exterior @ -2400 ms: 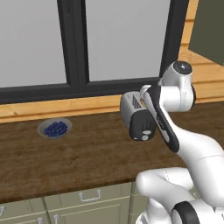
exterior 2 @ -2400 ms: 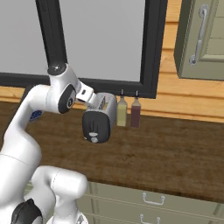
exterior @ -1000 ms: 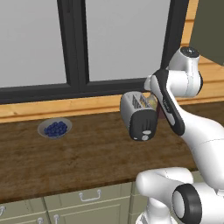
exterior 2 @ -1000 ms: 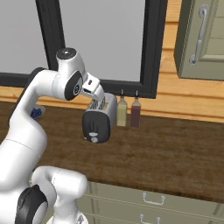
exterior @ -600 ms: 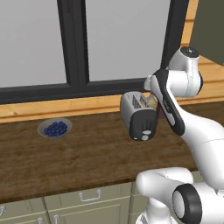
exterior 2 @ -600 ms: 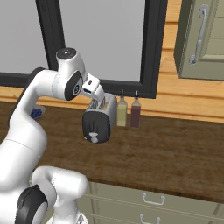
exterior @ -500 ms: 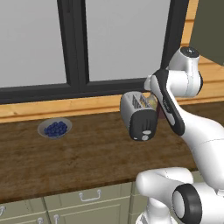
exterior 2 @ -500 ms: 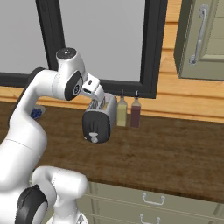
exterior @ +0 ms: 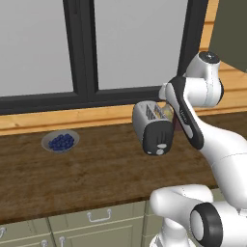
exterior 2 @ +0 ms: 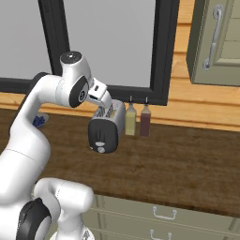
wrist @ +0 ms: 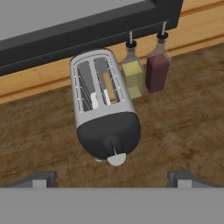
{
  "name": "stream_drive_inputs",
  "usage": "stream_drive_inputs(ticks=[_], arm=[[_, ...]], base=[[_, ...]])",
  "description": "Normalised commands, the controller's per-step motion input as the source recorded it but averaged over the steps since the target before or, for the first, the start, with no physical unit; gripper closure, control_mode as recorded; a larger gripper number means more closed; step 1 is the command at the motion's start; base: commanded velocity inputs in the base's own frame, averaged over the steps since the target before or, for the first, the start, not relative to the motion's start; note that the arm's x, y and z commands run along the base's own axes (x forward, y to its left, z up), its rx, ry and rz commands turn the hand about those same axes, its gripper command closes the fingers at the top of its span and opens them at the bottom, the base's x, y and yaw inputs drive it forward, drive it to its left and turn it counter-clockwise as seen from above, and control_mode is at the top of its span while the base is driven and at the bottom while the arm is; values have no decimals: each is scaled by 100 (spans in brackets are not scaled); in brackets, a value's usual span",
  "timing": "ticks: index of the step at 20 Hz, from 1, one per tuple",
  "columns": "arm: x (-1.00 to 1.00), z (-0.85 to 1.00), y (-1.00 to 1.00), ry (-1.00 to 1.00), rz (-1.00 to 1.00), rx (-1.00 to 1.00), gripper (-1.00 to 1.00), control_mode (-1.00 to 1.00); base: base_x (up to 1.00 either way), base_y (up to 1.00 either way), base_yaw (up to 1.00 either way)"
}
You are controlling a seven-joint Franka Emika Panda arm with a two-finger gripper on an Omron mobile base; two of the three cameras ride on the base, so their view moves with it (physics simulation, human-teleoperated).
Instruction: Start the toaster. Once the lever pops up, take the bread to the plate on the dining counter.
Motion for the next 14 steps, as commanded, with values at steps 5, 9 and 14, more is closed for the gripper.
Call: stream_drive_inputs(ticks=[5, 9, 14], arm=[[0, 0, 0, 0, 0, 0, -100, -100], [0, 0, 0, 0, 0, 0, -100, -100], [0, 0, 0, 0, 0, 0, -100, -100]], base=[[0, 0, 0], [0, 0, 0], [0, 0, 0]])
